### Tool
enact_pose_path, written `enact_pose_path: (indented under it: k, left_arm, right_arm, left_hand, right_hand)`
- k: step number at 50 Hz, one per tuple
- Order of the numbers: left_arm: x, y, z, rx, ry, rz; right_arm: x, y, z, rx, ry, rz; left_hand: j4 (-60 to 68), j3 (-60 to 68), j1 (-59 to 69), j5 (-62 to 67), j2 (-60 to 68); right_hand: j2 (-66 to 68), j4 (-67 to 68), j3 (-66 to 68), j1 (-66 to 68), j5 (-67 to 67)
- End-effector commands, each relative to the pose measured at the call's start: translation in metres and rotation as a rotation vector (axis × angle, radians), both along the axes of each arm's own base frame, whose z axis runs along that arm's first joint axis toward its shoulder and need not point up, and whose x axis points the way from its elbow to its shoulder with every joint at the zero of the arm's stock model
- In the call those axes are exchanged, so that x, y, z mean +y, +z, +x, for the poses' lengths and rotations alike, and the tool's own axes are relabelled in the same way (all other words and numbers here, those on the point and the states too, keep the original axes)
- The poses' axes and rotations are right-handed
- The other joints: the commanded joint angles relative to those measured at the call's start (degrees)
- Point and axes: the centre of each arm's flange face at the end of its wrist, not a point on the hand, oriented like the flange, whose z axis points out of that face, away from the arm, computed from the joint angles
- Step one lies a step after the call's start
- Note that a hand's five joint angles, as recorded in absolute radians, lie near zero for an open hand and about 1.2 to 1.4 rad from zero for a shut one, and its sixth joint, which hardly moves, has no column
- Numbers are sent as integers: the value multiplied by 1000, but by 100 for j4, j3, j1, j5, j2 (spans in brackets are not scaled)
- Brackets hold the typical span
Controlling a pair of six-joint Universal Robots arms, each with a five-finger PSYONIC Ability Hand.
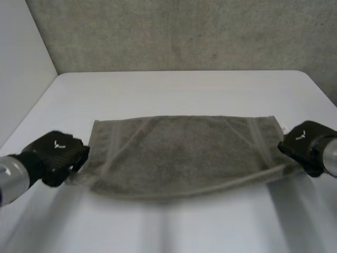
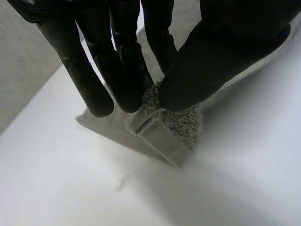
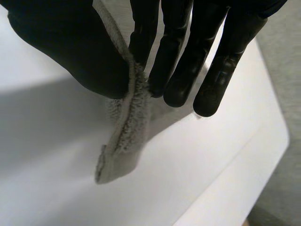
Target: Fold the towel.
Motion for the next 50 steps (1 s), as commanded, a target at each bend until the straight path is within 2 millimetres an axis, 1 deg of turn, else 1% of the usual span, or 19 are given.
enact_pose_path:
  k: [1, 3, 5, 13, 19, 28, 32, 33, 34, 35, 36, 38, 40, 41, 43, 44, 46, 48, 50]
  left_arm:
    - [-69, -37, -22, -7, 23, -62]
    - [-82, -43, -26, -5, 49, -71]
    - [-109, -52, -33, 4, 97, -104]
    - [-161, -52, -58, 91, 114, -251]
    - [-183, -55, -71, 110, 119, -301]
    - [-211, -63, -77, 112, 152, -361]
    - [-212, -69, -81, 112, 143, -356]
    - [-212, -69, -82, 112, 143, -356]
    - [-209, -71, -86, 112, 134, -350]
    - [-209, -71, -86, 112, 134, -350]
    - [-206, -71, -90, 110, 128, -349]
    - [-201, -69, -96, 115, 114, -352]
    - [-198, -66, -100, 120, 105, -357]
    - [-195, -55, -101, 131, 103, -371]
    - [-189, -28, -99, 167, 111, -402]
    - [-189, -27, -99, 167, 111, -402]
    - [-184, -15, -98, 196, 117, -406]
    - [-171, 13, -93, 272, 133, -413]
    - [-164, 24, -90, 312, 142, -409]
  right_arm:
    - [-58, -34, 14, -36, -58, -84]
    - [-66, -40, 25, -42, -45, -108]
    - [-88, -52, 41, -53, -32, -177]
    - [-140, -74, 59, -86, -27, -353]
    - [-162, -88, 66, -99, -27, -410]
    - [-185, -88, 71, -119, -31, -485]
    - [-189, -92, 73, -122, -31, -491]
    - [-191, -92, 73, -123, -33, -495]
    - [-191, -92, 73, -123, -33, -496]
    - [-191, -91, 73, -125, -35, -498]
    - [-191, -88, 72, -128, -40, -505]
    - [-191, -84, 72, -136, -47, -514]
    - [-189, -61, 71, -156, -56, -558]
    - [-189, -60, 71, -156, -56, -558]
    - [-179, -39, 67, -213, -76, -565]
    - [-179, -39, 67, -213, -76, -565]
    - [-166, -15, 59, -297, -111, -561]
    - [-157, -5, 57, -335, -119, -554]
    - [-146, 6, 54, -372, -128, -545]
  left_hand:
    - [1020, 1023, 1350, 1099, 1028]
    - [1020, 1023, 1350, 1099, 1028]
    - [1020, 1023, 1350, 1099, 1028]
    - [1020, 1023, 1350, 1099, 1028]
    - [1020, 1023, 1350, 1099, 1028]
    - [1020, 1023, 1350, 1099, 1028]
    - [1020, 1023, 1350, 1099, 1028]
    - [1020, 1023, 1350, 1099, 1028]
    - [-2674, -2671, -2344, -2596, -2667]
    - [-2711, -2708, -2381, -2633, -2704]
    - [-5980, -5977, -5650, -5901, -5972]
    - [-5824, -5821, -5494, -5745, -5816]
    - [-5980, -5977, -5650, -5901, -5972]
    - [-5980, -5977, -5650, -5901, -5972]
    - [-5980, -5977, -5650, -5901, -5972]
    - [-5980, -5977, -5650, -5901, -5972]
    - [-5980, -5977, -5650, -5901, -5972]
    - [-5980, -5977, -5650, -5901, -5972]
    - [-5980, -5977, -5650, -5901, -5972]
  right_hand:
    - [1246, 1144, 1176, 2421, 1346]
    - [1246, 1144, 1176, 2421, 1346]
    - [1246, 1144, 1176, 2421, 1346]
    - [1246, 1144, 1176, 2421, 1346]
    - [1246, 1144, 1176, 2421, 1346]
    - [1246, 1144, 1176, 2421, 1346]
    - [1246, 1144, 1176, 2421, 1346]
    - [-1113, -1214, -1183, 62, -1012]
    - [-1136, -1238, -1206, 38, -1036]
    - [-5754, -5856, -5824, -4579, -5654]
    - [-5754, -5856, -5824, -4579, -5654]
    - [-5754, -5856, -5824, -4579, -5654]
    - [-5754, -5856, -5824, -4579, -5654]
    - [-5754, -5856, -5824, -4579, -5654]
    - [-5754, -5856, -5824, -4579, -5654]
    - [-5754, -5856, -5824, -4579, -5654]
    - [-5754, -5856, -5824, -4579, -5654]
    - [-5754, -5856, -5824, -4579, -5654]
    - [-5754, -5856, -5824, -4579, -5654]
